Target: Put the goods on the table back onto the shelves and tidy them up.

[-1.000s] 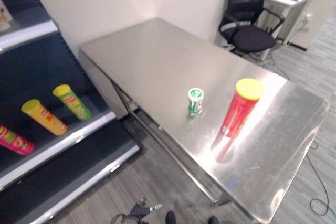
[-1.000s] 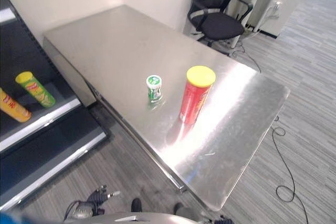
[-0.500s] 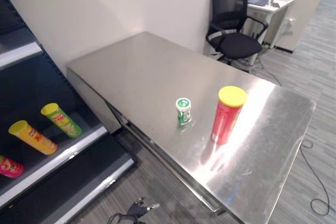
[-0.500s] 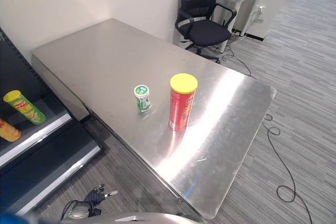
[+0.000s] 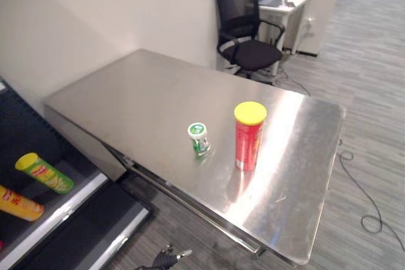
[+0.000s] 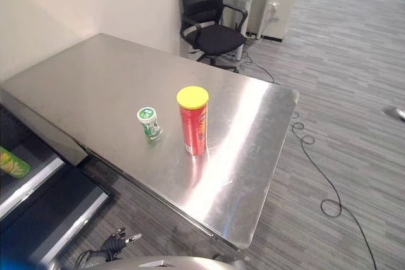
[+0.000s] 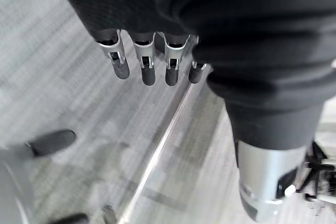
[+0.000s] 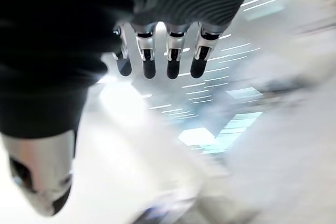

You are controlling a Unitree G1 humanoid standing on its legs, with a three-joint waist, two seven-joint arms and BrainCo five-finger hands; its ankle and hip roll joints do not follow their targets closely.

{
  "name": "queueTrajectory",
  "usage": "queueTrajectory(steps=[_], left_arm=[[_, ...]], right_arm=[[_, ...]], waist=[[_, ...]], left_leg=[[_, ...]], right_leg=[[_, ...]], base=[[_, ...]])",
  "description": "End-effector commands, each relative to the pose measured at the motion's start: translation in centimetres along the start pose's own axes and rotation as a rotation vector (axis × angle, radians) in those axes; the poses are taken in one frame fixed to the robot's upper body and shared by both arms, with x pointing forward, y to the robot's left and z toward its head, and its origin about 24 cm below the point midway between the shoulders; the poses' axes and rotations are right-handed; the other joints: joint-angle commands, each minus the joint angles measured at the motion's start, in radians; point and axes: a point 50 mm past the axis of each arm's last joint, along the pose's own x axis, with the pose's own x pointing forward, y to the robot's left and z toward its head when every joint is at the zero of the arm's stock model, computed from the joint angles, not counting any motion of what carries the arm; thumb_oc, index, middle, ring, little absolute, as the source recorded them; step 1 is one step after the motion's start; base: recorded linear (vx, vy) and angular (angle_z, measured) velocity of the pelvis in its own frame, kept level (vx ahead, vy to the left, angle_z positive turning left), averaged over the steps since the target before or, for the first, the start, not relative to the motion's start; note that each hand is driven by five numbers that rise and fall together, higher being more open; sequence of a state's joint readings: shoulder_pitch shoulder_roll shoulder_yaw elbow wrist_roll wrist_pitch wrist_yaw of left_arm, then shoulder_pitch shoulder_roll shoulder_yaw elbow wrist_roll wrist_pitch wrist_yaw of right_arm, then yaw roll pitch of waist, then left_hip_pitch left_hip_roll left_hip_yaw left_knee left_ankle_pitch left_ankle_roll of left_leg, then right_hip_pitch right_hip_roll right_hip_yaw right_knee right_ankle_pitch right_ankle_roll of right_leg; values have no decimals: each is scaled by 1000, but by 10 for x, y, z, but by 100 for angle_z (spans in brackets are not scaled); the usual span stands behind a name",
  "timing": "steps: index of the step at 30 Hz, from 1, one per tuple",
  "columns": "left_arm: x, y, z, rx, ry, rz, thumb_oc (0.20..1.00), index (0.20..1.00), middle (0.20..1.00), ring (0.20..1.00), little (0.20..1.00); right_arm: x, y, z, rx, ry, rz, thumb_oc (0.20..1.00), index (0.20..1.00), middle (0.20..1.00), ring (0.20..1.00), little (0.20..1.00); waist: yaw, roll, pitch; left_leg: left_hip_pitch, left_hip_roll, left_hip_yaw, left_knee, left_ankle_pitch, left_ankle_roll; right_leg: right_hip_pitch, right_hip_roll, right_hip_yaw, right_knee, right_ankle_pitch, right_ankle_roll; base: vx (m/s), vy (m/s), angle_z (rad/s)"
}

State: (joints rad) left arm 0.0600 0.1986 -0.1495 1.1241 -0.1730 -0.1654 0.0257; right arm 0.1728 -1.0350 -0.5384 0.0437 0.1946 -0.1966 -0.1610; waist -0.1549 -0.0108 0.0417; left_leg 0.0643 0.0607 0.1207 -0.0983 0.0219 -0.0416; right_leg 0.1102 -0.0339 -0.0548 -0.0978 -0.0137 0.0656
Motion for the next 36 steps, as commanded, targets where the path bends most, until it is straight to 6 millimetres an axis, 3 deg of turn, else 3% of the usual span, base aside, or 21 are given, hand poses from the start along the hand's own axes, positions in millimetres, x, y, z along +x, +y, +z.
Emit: queueTrajectory(steps=[1, 3, 5, 10, 11, 20, 36], left_arm=[[4, 23, 20, 44, -66, 34, 1000, 1000, 1000, 1000, 1000], [3, 21, 17, 43, -66, 20, 1000, 1000, 1000, 1000, 1000], [2, 20, 14, 38, -61, 12, 1000, 1000, 1000, 1000, 1000], [0, 18, 4, 19, -30, 9, 1000, 1000, 1000, 1000, 1000], [-1, 19, 1, 15, -21, 10, 1000, 1000, 1000, 1000, 1000], [-3, 15, -6, -7, -10, -1, 1000, 1000, 1000, 1000, 1000], [-3, 13, -8, 2, -1, 3, 1000, 1000, 1000, 1000, 1000]], right_arm=[[11, 18, 13, 20, -99, 116, 1000, 1000, 1000, 1000, 1000], [17, 35, 36, 29, -201, 223, 1000, 1000, 1000, 1000, 1000], [17, 47, 46, 56, -243, 307, 1000, 1000, 1000, 1000, 1000], [14, 63, 59, 126, -292, 420, 1000, 1000, 1000, 1000, 1000], [10, 72, 68, 156, -330, 508, 1000, 1000, 1000, 1000, 1000], [-4, 94, 95, 236, -429, 756, 1000, 1000, 1000, 1000, 1000], [3, 130, 86, 271, -375, 751, 1000, 1000, 1000, 1000, 1000]], waist=[[51, -64, 2], [65, -66, 1], [73, -66, 1], [88, -67, 1], [94, -68, 2], [111, -66, -1], [141, -63, 0]], left_leg=[[37, 11, -1, 16, -83, -19], [35, 13, -6, 15, -78, -21], [32, 13, -13, 15, -74, -23], [24, 11, -27, 13, -66, -27], [21, 11, -31, 12, -63, -30], [8, 9, -52, 11, -56, -37], [5, 8, -70, 11, -53, -34]], right_leg=[[-17, -104, 47, 17, -4, 107], [-14, -104, 36, 17, -4, 106], [-11, -104, 27, 18, -5, 105], [-5, -106, 5, 17, -6, 105], [-4, -108, -4, 18, -6, 105], [1, -115, -39, 17, -6, 106], [10, -118, -59, 15, -11, 101]], base=[[-25, -23, 7], [-7, -18, 11], [-6, -10, 25], [-5, -12, 18], [-4, -20, 7], [-3, -10, 10], [1, -2, 2]])
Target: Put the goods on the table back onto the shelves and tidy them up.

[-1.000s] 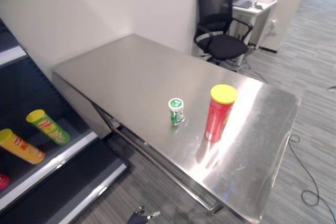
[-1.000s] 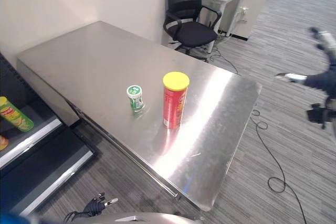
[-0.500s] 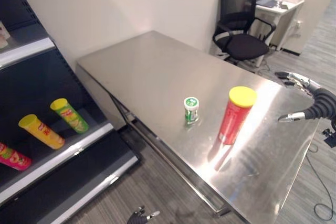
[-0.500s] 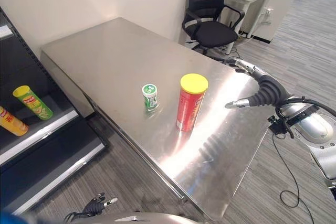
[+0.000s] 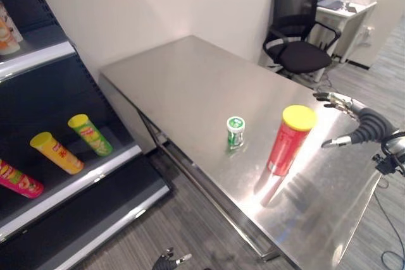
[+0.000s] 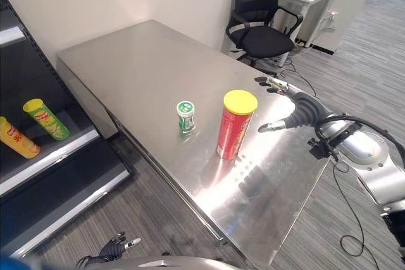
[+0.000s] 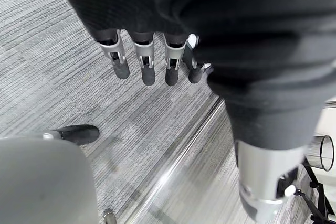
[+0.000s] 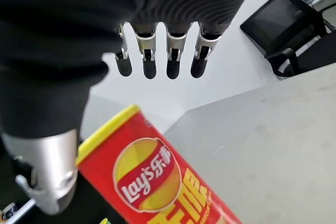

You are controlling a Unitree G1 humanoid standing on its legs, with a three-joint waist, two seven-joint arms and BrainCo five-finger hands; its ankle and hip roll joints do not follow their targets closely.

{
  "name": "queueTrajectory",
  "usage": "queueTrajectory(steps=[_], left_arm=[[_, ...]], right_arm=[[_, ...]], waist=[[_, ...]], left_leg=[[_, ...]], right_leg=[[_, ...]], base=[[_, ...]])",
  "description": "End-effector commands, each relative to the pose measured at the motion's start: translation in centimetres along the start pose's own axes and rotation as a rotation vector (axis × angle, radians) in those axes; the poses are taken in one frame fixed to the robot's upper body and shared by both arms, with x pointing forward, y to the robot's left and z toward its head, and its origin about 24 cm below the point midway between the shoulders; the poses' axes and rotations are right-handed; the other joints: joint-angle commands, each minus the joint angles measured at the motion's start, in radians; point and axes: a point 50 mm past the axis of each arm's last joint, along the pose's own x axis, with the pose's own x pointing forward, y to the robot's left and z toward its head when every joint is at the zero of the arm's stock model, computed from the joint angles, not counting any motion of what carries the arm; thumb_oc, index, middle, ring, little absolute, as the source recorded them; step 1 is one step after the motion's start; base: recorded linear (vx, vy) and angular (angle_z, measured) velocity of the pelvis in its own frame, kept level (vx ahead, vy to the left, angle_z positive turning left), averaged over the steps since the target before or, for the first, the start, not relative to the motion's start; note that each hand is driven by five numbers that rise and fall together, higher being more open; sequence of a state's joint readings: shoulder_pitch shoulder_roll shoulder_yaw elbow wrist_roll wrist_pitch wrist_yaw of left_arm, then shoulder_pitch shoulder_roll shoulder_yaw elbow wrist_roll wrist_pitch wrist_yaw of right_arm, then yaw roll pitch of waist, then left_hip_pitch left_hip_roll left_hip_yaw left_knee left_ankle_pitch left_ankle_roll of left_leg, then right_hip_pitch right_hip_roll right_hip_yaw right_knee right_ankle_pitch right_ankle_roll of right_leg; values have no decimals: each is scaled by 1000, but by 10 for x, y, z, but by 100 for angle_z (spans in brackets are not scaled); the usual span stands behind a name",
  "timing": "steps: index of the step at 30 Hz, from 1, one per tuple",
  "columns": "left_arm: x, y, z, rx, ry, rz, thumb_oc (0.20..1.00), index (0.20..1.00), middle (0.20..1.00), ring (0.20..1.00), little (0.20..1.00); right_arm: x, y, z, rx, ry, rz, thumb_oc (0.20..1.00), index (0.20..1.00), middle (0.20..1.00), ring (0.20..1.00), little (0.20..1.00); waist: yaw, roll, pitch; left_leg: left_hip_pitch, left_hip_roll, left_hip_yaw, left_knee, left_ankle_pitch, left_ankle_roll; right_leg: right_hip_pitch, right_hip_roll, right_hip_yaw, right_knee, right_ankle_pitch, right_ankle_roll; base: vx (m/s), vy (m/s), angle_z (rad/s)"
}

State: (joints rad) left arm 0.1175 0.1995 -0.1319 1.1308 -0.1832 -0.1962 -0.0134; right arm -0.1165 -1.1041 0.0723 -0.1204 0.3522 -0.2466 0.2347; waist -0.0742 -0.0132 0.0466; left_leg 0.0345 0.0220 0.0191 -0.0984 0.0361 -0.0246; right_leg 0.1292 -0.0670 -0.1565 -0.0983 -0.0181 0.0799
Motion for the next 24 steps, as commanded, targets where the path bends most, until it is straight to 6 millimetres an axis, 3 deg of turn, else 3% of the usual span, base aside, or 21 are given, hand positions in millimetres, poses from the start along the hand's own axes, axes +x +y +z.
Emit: queueTrajectory(steps=[1, 24], left_arm=[[5, 10, 14, 32, -31, 23, 1000, 1000, 1000, 1000, 1000], [4, 9, 14, 37, -37, 26, 1000, 1000, 1000, 1000, 1000]], right_arm=[[13, -8, 7, -20, -63, -85, 1000, 1000, 1000, 1000, 1000], [34, 13, 4, 9, -71, 8, 1000, 1000, 1000, 1000, 1000]], waist=[[63, -60, -5], [102, -64, 6]], left_leg=[[34, 46, 31, 11, -67, -51], [16, 39, -9, 11, -61, -55]], right_leg=[[-9, -85, 39, 15, -8, 87], [4, -89, -11, 12, -17, 84]], base=[[14, -4, 3], [4, -2, 6]])
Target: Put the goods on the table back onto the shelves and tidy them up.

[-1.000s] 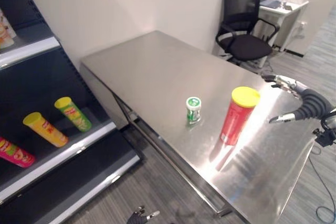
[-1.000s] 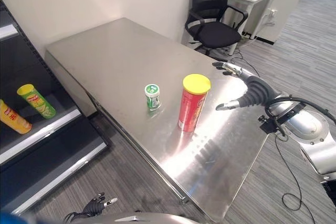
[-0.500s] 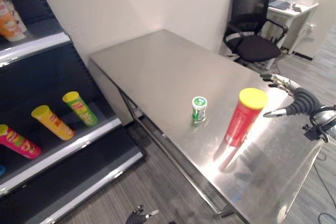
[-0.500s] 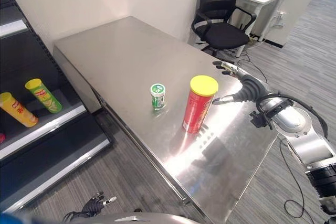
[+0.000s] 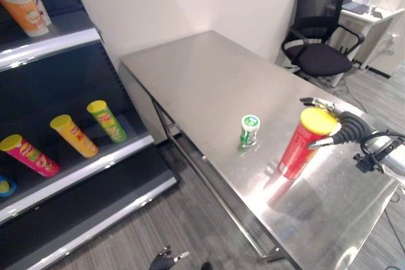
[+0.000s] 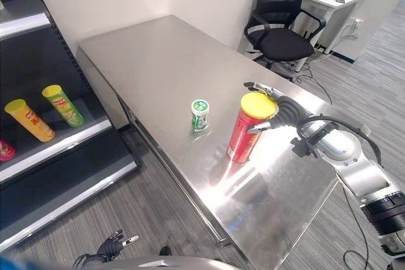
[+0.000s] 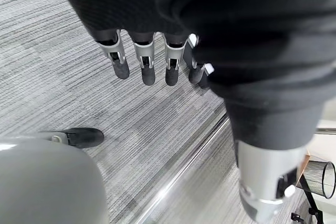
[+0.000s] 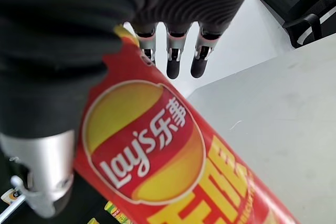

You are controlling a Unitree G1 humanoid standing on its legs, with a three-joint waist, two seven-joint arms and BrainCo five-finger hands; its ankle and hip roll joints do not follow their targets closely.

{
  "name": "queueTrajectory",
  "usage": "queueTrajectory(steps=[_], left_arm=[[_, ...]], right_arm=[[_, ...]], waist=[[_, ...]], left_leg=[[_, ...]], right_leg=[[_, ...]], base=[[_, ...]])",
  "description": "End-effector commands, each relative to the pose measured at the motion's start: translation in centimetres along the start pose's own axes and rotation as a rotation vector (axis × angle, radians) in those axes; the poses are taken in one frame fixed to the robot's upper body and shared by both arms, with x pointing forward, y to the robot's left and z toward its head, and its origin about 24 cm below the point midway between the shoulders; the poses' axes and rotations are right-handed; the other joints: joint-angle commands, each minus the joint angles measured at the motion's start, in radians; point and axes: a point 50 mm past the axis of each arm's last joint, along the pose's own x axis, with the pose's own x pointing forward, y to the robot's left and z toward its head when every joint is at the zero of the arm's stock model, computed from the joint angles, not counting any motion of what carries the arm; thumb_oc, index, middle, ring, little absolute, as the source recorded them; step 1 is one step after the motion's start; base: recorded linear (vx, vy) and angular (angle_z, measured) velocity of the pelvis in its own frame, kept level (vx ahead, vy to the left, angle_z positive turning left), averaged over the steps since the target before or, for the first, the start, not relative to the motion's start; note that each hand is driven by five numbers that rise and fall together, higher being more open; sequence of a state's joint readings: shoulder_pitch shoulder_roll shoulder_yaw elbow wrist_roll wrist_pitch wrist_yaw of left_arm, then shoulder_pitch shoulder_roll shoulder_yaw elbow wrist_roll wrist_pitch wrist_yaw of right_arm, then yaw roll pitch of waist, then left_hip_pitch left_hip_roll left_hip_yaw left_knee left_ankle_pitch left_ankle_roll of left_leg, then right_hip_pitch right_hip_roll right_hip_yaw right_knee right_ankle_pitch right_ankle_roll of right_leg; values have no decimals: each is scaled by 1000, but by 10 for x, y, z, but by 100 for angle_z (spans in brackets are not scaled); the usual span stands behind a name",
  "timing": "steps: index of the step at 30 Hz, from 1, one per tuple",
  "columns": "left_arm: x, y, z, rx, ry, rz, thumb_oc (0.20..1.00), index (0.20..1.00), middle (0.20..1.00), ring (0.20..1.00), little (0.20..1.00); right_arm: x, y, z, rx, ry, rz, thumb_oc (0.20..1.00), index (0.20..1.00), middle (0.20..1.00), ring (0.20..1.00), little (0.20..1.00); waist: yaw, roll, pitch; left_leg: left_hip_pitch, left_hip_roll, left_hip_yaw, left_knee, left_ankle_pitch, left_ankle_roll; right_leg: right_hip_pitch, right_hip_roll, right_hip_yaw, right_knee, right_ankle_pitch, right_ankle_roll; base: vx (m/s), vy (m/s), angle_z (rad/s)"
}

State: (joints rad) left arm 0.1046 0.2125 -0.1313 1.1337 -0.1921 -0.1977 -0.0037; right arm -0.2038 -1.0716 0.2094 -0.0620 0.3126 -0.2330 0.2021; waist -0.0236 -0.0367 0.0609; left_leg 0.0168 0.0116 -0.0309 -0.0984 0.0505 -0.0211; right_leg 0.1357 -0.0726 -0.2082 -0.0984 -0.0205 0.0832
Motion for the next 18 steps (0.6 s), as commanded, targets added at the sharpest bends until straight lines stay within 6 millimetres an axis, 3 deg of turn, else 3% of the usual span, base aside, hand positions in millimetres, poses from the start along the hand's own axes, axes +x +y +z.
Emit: queueTrajectory(steps=[1, 2, 3, 4, 11, 18], left_arm=[[3, 4, 9, 37, -26, 4, 1000, 1000, 1000, 1000, 1000], [3, 4, 9, 37, -26, 4, 1000, 1000, 1000, 1000, 1000], [3, 4, 10, 37, -28, 3, 1000, 1000, 1000, 1000, 1000], [3, 4, 8, 38, -25, 3, 1000, 1000, 1000, 1000, 1000], [3, 3, 9, 38, -29, 2, 1000, 1000, 1000, 1000, 1000], [4, 6, 17, 34, -59, 20, 1000, 1000, 1000, 1000, 1000]], right_arm=[[19, -5, 15, -6, -100, -28, 1000, 1000, 1000, 1000, 1000], [20, -4, 15, -10, -99, -27, 1000, 1000, 1000, 1000, 1000], [21, -3, 13, -13, -91, -20, 507, 507, 507, 507, 507], [21, -3, 13, -15, -86, -16, 200, 200, 200, 200, 200], [20, -3, 12, -44, -76, -8, 200, 200, 200, 200, 200], [10, -27, 31, -102, -160, -169, 200, 200, 200, 200, 200]], waist=[[51, -40, -8], [51, -40, -8], [52, -40, -7], [52, -39, -8], [49, -40, -5], [37, -34, -5]], left_leg=[[34, 50, 41, 11, -75, -58], [34, 50, 41, 11, -75, -59], [35, 50, 41, 11, -76, -58], [35, 50, 40, 11, -76, -58], [36, 51, 40, 11, -76, -58], [44, 53, 47, 11, -82, -57]], right_leg=[[-2, -83, 41, 13, -15, 80], [-1, -83, 40, 12, -15, 80], [0, -82, 39, 12, -15, 80], [-1, -83, 39, 12, -15, 80], [0, -84, 39, 13, -16, 80], [0, -81, 46, 15, -20, 79]], base=[[-1, 1, 6], [-2, 0, 5], [-1, -1, 3], [0, 0, 0], [0, 0, 0], [0, 0, 0]])
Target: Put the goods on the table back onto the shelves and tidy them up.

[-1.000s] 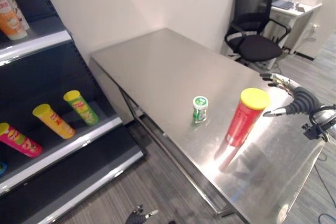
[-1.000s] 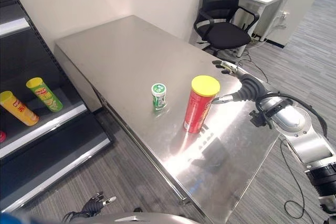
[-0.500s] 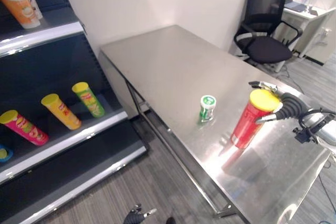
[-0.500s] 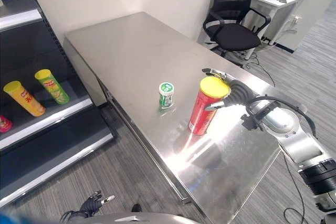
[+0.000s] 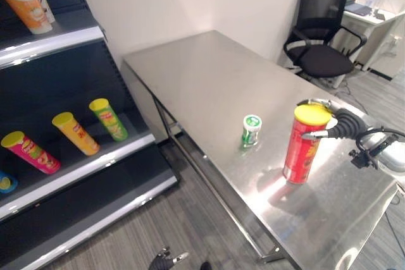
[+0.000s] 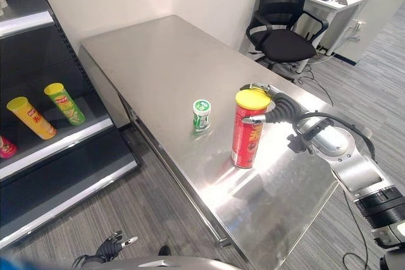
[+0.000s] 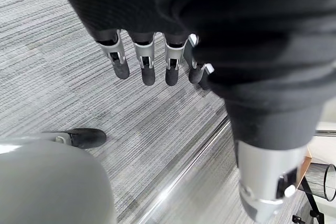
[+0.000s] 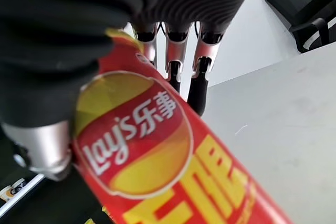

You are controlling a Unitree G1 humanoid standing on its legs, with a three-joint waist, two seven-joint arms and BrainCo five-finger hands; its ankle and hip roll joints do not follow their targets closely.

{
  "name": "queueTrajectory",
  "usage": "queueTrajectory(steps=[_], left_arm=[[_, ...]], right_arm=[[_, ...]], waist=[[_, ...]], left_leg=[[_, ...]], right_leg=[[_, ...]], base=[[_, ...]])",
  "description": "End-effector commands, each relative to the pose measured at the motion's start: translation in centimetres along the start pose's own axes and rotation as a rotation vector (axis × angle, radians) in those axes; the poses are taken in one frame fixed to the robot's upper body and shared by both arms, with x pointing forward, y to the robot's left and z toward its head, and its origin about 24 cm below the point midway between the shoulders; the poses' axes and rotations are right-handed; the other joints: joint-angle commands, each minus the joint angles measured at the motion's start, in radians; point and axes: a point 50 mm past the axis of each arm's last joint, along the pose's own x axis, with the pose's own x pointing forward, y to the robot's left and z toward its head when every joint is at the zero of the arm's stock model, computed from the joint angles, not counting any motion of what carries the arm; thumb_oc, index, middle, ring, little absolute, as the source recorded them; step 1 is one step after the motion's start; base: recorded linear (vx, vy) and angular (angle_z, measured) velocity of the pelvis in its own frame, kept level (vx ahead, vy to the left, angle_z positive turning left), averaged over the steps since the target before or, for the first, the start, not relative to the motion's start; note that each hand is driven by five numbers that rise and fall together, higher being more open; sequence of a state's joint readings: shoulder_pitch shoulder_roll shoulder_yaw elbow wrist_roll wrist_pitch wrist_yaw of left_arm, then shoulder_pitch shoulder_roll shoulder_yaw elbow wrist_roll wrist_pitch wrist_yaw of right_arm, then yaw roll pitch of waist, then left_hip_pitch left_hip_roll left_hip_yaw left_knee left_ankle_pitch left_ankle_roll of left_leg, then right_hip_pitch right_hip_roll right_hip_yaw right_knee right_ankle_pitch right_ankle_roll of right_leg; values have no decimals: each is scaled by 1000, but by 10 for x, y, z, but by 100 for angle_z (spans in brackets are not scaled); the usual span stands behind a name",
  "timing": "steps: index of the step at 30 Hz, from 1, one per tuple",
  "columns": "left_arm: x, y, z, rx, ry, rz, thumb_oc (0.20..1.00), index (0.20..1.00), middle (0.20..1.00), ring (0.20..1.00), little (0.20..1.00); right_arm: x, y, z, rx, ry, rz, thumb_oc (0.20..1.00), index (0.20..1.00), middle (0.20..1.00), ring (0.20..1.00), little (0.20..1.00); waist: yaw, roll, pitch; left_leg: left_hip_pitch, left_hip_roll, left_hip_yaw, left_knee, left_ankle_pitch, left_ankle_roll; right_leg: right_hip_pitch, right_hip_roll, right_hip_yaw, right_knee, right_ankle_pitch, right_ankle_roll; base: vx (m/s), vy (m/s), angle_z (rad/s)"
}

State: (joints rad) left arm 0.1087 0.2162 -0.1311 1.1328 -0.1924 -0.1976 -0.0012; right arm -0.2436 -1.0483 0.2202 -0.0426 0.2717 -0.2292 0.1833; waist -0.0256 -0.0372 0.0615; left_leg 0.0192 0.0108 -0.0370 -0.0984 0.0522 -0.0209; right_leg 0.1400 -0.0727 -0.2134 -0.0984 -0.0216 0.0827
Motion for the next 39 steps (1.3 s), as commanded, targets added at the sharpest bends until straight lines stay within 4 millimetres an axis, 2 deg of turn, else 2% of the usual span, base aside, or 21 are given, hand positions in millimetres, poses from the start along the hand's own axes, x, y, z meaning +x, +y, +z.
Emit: queueTrajectory(steps=[1, 6, 10, 14, 16, 18, 20, 22, 23, 25, 26, 27, 28, 30, 31, 32, 34, 35, 37, 38, 39], left_arm=[[5, 5, 20, 33, -70, 18, 1000, 1000, 1000, 1000, 1000], [5, 8, 26, 42, -100, 26, 1000, 1000, 1000, 1000, 1000], [4, 9, 32, 45, -129, 18, 1000, 1000, 1000, 1000, 1000], [6, 6, 49, 17, -194, 18, 1000, 1000, 1000, 1000, 1000], [7, 1, 57, 8, -229, 4, 1000, 1000, 1000, 1000, 1000], [6, -4, 58, 24, -235, -19, 1000, 1000, 1000, 1000, 1000], [6, -4, 55, 15, -226, -22, 1000, 1000, 1000, 1000, 1000], [6, 1, 52, -4, -213, 4, 1000, 1000, 1000, 1000, 1000], [6, 1, 52, -4, -213, 4, 1000, 1000, 1000, 1000, 1000], [7, 7, 51, -11, -203, 33, 1000, 1000, 1000, 1000, 1000], [7, 7, 50, -12, -199, 37, 1000, 1000, 1000, 1000, 1000], [6, 9, 46, -4, -187, 42, 1000, 1000, 1000, 1000, 1000], [6, 9, 45, 1, -185, 42, 1000, 1000, 1000, 1000, 1000], [6, 10, 44, 21, -176, 38, 1000, 1000, 1000, 1000, 1000], [6, 10, 44, 23, -176, 38, 1000, 1000, 1000, 1000, 1000], [6, 8, 45, 34, -177, 31, 1000, 1000, 1000, 1000, 1000], [6, 9, 45, 49, -177, 23, 1000, 1000, 1000, 1000, 1000], [8, 15, 52, 75, -186, 38, 1000, 1000, 1000, 1000, 1000], [8, 23, 55, 114, -184, 48, 1000, 1000, 1000, 1000, 1000], [8, 23, 56, 115, -184, 48, 1000, 1000, 1000, 1000, 1000], [8, 26, 58, 128, -186, 55, 1000, 1000, 1000, 1000, 1000]], right_arm=[[3, -29, 33, -69, -174, -179, 200, 200, 200, 200, 200], [-3, -35, 59, -74, -314, -279, 200, 200, 200, 200, 200], [-3, -35, 68, -79, -362, -312, 200, 200, 200, 200, 200], [-2, -43, 78, -140, -414, -421, 200, 200, 200, 200, 200], [-2, -47, 79, -170, -411, -452, 200, 200, 200, 200, 200], [-3, -53, 77, -200, -395, -489, 200, 200, 200, 200, 200], [-6, -56, 75, -227, -378, -509, 200, 200, 200, 200, 200], [-8, -56, 75, -229, -372, -519, 200, 200, 200, 200, 200], [-8, -56, 75, -229, -372, -519, 200, 200, 200, 200, 200], [-11, -58, 72, -243, -358, -536, 200, 200, 200, 200, 200], [-13, -58, 70, -250, -345, -537, 200, 200, 200, 200, 200], [-18, -58, 67, -245, -328, -547, 200, 200, 200, 200, 200], [-21, -57, 65, -246, -311, -549, 200, 200, 200, 200, 200], [-28, -56, 62, -248, -291, -557, 200, 200, 200, 200, 200], [-28, -56, 62, -249, -289, -558, 200, 200, 200, 200, 200], [-32, -57, 60, -257, -274, -569, 200, 200, 200, 200, 200], [-33, -55, 55, -261, -242, -580, 200, 200, 200, 200, 200], [-36, -51, 48, -260, -205, -603, 200, 200, 200, 200, 200], [-38, -47, 41, -253, -166, -617, 200, 200, 200, 200, 200], [-39, -47, 41, -252, -165, -618, 200, 200, 200, 200, 200], [-40, -47, 38, -251, -149, -626, 200, 200, 200, 200, 200]], waist=[[38, -32, -5], [40, -23, -4], [50, -20, 2], [89, -19, 60], [98, -21, 83], [98, -18, 89], [88, -16, 91], [77, -13, 94], [78, -13, 95], [58, -6, 95], [51, 1, 92], [37, 15, 78], [32, 24, 68], [29, 30, 50], [30, 29, 49], [31, 24, 47], [33, 10, 45], [47, -22, 47], [49, -38, 42], [48, -42, 41], [39, -50, 45]], left_leg=[[43, 55, 54, 11, -84, -57], [46, 66, 51, 11, -80, -64], [37, 78, 33, 11, -66, -77], [-42, 95, -34, 33, 1, -120], [-92, 84, -76, 43, 21, -129], [-113, 91, -78, 33, 32, -132], [-114, 130, -22, 33, 36, -135], [-82, 192, 37, 38, 33, -144], [-80, 192, 38, 38, 33, -144], [-46, 281, 97, 49, 50, -159], [-32, 308, 115, 52, 68, -167], [-12, 345, 126, 64, 107, -188], [7, 349, 128, 54, 98, -199], [24, 338, 135, 39, 50, -201], [22, 336, 134, 41, 48, -200], [15, 321, 145, 56, 13, -190], [5, 280, 152, 84, -52, -169], [-11, 216, 140, 104, -104, -133], [-22, 162, 119, 100, -126, -102], [-27, 157, 117, 99, -122, -100], [-33, 135, 105, 96, -119, -85]], right_leg=[[-5, -80, 54, 16, -20, 78], [-3, -70, 61, 17, -33, 69], [-2, -54, 59, 16, -44, 58], [-2, -21, 18, 11, -70, 28], [-12, -19, -10, 11, -72, 21], [-23, -19, -49, 11, -71, 21], [-37, -35, -77, 11, -59, 24], [-51, -59, -92, 13, -40, 34], [-50, -59, -91, 12, -40, 33], [-65, -98, -122, 18, -20, 48], [-67, -107, -128, 21, -15, 53], [-70, -135, -141, 24, 3, 71], [-75, -145, -149, 24, 12, 79], [-79, -179, -167, 26, 42, 101], [-79, -182, -168, 26, 43, 103], [-79, -211, -180, 28, 62, 117], [-88, -264, -185, 32, 101, 138], [-97, -331, -194, 38, 152, 166], [-100, -360, -178, 55, 173, 162], [-103, -365, -179, 55, 176, 163], [-118, -373, -140, 82, 207, 155]], base=[[-3, -37, 0], [-3, -60, -1], [-34, -100, 4], [-172, -140, 30], [-217, -64, 81], [-149, 23, 126], [-130, 141, 91], [-87, 170, 69], [-79, 182, 53], [-106, 274, 35], [-93, 487, 26], [-56, 508, 28], [-19, 526, 30], [-3, 329, 35], [-24, 319, 39], [-34, 347, 33], [-77, 548, 43], [-99, 557, 60], [-44, 398, 63], [-1, 231, 64], [9, 327, 80]])
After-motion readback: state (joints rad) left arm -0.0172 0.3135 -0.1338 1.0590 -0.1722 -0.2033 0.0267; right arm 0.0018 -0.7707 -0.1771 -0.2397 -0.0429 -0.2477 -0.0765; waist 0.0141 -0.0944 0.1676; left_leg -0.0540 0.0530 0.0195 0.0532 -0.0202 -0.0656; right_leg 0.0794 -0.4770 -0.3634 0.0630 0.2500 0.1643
